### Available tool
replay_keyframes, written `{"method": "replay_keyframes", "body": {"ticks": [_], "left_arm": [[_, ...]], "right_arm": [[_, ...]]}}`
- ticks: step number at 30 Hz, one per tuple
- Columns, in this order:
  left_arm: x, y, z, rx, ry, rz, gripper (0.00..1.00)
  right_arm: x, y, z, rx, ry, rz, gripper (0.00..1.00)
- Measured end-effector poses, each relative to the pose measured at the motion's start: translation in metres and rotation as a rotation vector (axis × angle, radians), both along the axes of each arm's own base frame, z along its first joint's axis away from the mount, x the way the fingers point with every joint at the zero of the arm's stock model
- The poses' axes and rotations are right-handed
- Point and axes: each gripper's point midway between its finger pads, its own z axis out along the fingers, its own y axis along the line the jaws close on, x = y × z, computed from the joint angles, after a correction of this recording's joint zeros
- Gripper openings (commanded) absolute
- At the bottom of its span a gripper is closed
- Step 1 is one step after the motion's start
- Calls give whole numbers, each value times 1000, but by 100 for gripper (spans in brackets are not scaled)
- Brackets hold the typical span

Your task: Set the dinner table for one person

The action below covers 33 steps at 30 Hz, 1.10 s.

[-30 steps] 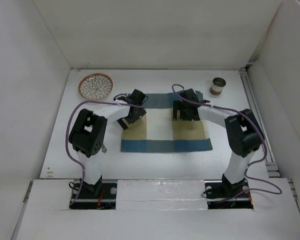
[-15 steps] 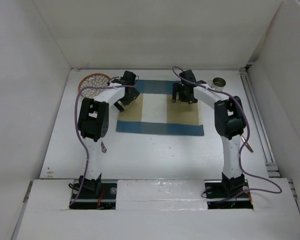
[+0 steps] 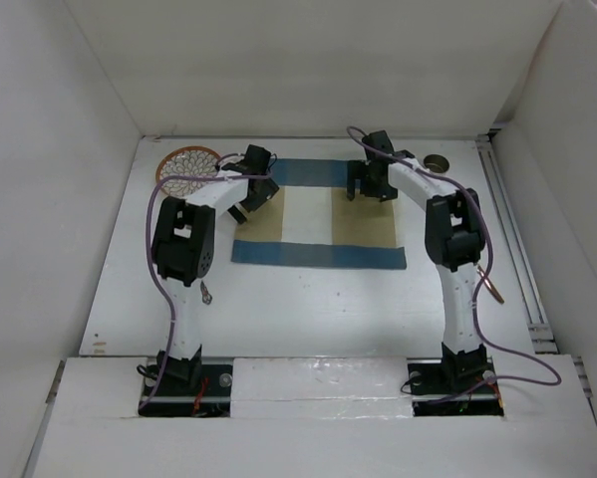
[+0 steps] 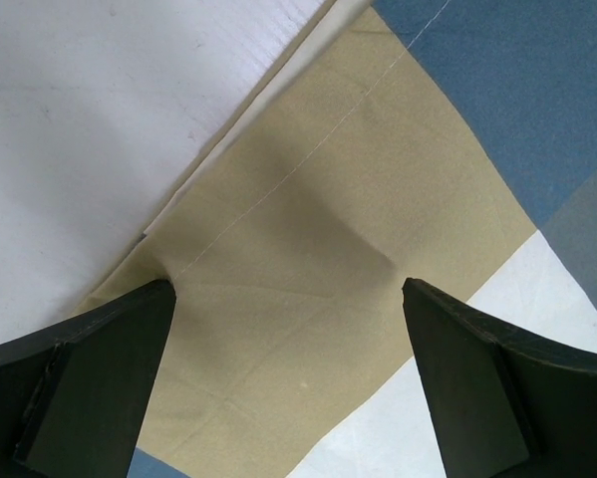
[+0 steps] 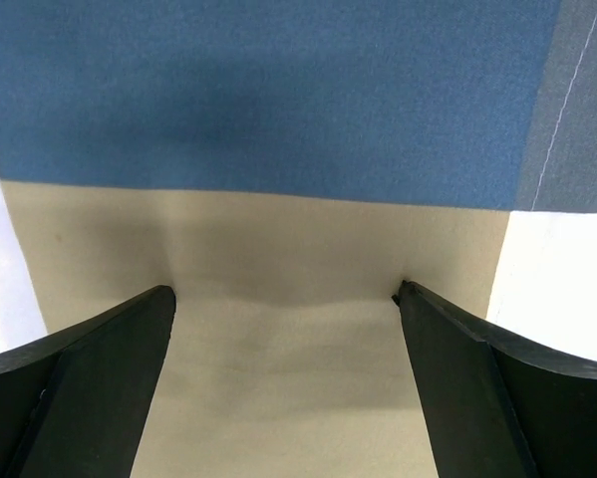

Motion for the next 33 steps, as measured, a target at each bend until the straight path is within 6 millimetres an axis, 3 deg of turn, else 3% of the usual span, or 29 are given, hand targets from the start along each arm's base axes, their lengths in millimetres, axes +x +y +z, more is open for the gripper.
{"method": "replay_keyframes", "body": {"ticks": [10,22,29,33], "left_arm": [[-7,-3,2,-26,-37,-8,100],[-16,-4,4,-15,5,-14,100],[-27,2,12,26,55,-13,100],[-14,2,44,29,-16,-16,100]], "right_arm": [[28,-5,0,-1,-6,17,100],[20,-9,6,-3,4,23,100],[21,-8,47,9,-63,23,100],[20,-6,90,19,-144,23,100]]}}
